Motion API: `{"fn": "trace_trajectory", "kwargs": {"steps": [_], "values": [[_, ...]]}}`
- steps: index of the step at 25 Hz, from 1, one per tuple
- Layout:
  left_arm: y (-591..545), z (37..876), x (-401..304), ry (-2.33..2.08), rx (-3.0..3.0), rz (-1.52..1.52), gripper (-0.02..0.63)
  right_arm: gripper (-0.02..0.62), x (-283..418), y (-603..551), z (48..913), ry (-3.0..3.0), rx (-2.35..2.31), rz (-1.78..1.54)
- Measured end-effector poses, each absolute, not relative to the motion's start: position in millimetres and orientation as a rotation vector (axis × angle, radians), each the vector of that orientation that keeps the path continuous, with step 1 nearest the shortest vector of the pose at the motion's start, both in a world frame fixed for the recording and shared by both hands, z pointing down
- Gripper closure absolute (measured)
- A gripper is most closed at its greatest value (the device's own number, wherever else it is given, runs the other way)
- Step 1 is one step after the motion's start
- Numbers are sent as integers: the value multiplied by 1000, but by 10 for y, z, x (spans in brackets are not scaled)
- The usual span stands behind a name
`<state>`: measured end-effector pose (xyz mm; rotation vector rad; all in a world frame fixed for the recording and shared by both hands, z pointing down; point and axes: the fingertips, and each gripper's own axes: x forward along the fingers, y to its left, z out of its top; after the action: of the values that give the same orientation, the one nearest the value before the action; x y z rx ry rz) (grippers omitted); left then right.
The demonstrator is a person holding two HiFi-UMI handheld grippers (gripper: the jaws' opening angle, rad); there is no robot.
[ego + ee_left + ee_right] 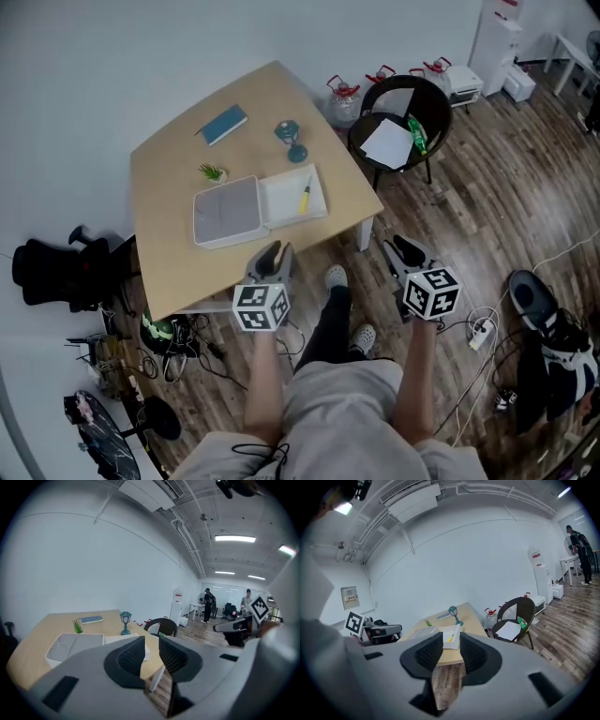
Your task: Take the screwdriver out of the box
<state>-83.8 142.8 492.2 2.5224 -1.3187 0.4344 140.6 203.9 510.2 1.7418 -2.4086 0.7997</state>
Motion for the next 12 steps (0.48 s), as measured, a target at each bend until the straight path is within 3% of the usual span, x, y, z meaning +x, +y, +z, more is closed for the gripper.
{"fn": "trace_trajectory", "kwargs": {"steps": [12], "values": [[124,5168,-655,-1339,2436,487,520,477,1628,895,5173,-2375,1650,787]]}}
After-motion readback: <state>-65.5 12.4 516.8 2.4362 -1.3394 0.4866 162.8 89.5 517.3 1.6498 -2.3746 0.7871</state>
